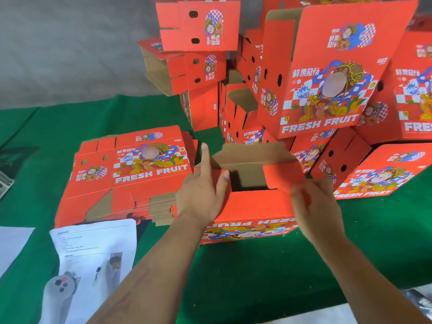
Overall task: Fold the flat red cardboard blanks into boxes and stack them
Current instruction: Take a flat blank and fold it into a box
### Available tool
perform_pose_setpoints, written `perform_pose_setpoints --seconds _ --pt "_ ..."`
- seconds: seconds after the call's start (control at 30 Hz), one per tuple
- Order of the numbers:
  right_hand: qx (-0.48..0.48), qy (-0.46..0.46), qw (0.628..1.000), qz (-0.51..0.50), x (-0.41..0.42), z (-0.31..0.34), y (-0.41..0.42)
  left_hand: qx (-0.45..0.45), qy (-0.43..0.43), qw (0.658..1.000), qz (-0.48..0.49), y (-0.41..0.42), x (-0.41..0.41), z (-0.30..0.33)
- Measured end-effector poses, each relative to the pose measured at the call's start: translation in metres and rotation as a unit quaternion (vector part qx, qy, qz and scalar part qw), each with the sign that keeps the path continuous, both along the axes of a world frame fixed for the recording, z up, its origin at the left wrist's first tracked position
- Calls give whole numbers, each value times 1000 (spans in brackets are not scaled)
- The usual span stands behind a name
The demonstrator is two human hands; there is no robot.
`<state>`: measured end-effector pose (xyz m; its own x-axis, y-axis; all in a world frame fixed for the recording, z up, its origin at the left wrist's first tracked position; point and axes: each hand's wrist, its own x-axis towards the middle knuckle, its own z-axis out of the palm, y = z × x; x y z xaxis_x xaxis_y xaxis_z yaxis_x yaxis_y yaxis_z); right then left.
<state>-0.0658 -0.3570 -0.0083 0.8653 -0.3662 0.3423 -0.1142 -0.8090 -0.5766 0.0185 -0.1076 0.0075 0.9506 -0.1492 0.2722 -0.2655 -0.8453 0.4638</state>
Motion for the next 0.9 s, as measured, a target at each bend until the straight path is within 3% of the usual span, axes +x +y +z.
perform_pose_setpoints --seconds 0.1,0.17,0.23,0.27,0.4,0.57,0.63,0.8,0.9 --pt "44 46 998 -6 15 8 -8 -75 -10 997 -9 3 -6 -1" --pt "162 -9 987 -5 24 14 -2 -140 -8 990 -20 7 -9 -1" --pt "297 -27 954 -23 29 14 1 -115 -31 993 -1 7 -10 -7" --pt "316 -1 949 -26 29 13 1 -84 -38 995 20 6 -10 -11" --pt "200 132 971 19 24 15 -6 -26 1 997 75 2 -11 -16" --pt "-42 212 976 -7 29 17 11 39 94 993 56 -7 0 -8" --pt "-66 215 974 -10 33 18 13 27 102 994 40 -7 3 -6" --pt "-5 182 983 -24 32 14 12 -210 75 974 26 4 -3 -16" --pt "26 193 980 -35 30 10 12 -328 153 930 60 5 -6 -16"
